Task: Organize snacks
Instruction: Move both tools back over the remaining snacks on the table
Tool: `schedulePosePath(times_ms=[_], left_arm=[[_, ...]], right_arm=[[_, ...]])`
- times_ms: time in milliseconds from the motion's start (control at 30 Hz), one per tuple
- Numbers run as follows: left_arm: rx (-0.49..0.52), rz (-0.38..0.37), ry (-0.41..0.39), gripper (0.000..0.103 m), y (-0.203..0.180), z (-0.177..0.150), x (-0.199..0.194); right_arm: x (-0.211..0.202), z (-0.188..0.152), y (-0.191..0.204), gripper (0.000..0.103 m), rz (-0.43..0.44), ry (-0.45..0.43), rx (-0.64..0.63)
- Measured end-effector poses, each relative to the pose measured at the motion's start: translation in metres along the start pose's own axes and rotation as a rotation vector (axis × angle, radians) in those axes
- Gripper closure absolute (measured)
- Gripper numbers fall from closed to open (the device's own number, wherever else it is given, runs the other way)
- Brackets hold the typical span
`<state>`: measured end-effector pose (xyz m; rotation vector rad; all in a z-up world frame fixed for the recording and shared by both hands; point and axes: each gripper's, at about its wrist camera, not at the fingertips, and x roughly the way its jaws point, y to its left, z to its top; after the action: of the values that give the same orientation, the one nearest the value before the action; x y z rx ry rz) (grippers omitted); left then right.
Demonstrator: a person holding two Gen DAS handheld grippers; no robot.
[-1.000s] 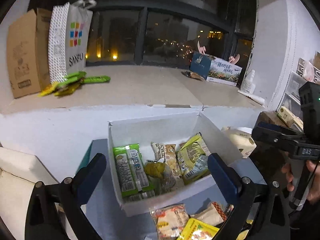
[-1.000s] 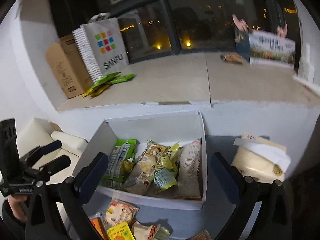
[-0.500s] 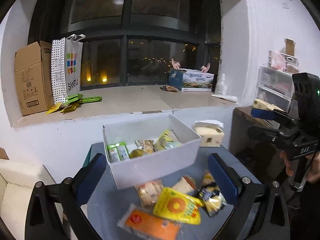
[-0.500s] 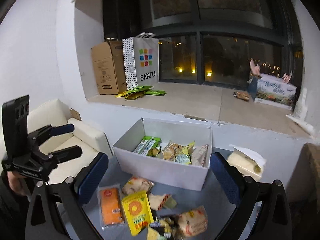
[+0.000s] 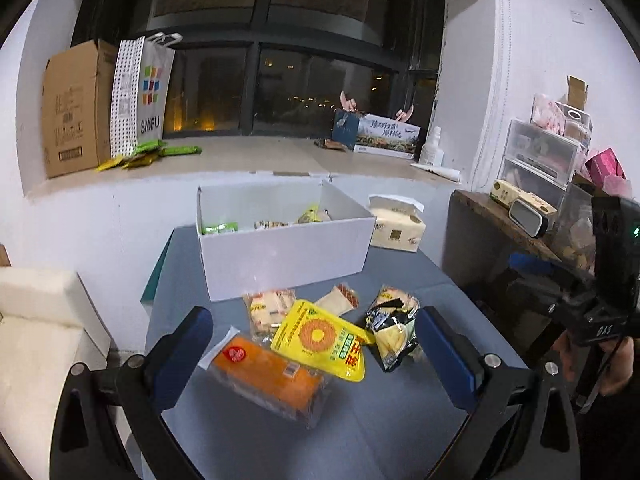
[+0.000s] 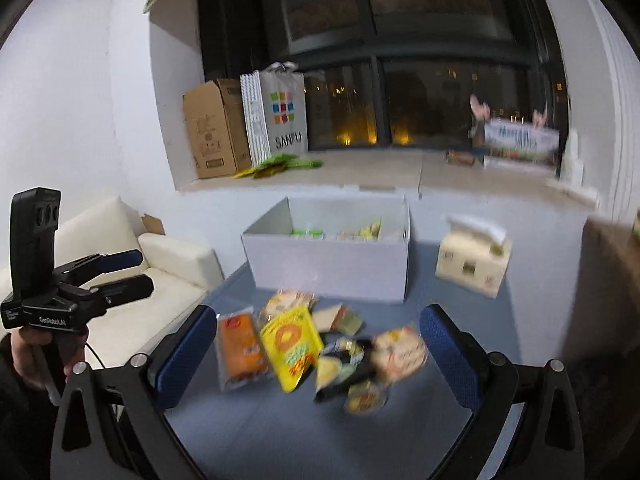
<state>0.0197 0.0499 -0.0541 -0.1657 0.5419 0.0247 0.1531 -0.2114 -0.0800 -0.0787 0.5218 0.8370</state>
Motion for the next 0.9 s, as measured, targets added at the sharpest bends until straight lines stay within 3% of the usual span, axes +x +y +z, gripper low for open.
schedulePosePath(times_ms=[200, 433, 800, 833, 867, 900], left_arm=[[-0.023, 0.011, 0.003, 0.000, 0.007, -0.004, 0.000], [-0.044, 0.037, 0.024, 0.000, 0.018, -0.014, 0.000], [-0.094, 0.054, 0.076, 0.000, 0.035, -0.034, 0.006], [-0.099, 0.051, 0.083, 0.000, 0.036, -0.037, 0.008], [-0.104, 0.051, 0.089, 0.000, 0.036, -0.037, 0.010], [-0.110, 0.050, 0.099, 0.000, 0.037, -0.040, 0.013]], right_arm=[[0.023, -0.021, -0.010, 0.000, -0.014, 0.100, -0.003], [0.087, -0.040, -0.015, 0.000, -0.026, 0.274, -0.031], [0.171, -0.054, -0.039, 0.000, 0.007, 0.435, 0.093], [0.175, -0.056, -0.039, 0.002, 0.011, 0.439, 0.093], [0.177, -0.058, -0.038, 0.018, 0.013, 0.431, 0.087], [0.179, -0.060, -0.037, 0.046, 0.008, 0.434, 0.074]])
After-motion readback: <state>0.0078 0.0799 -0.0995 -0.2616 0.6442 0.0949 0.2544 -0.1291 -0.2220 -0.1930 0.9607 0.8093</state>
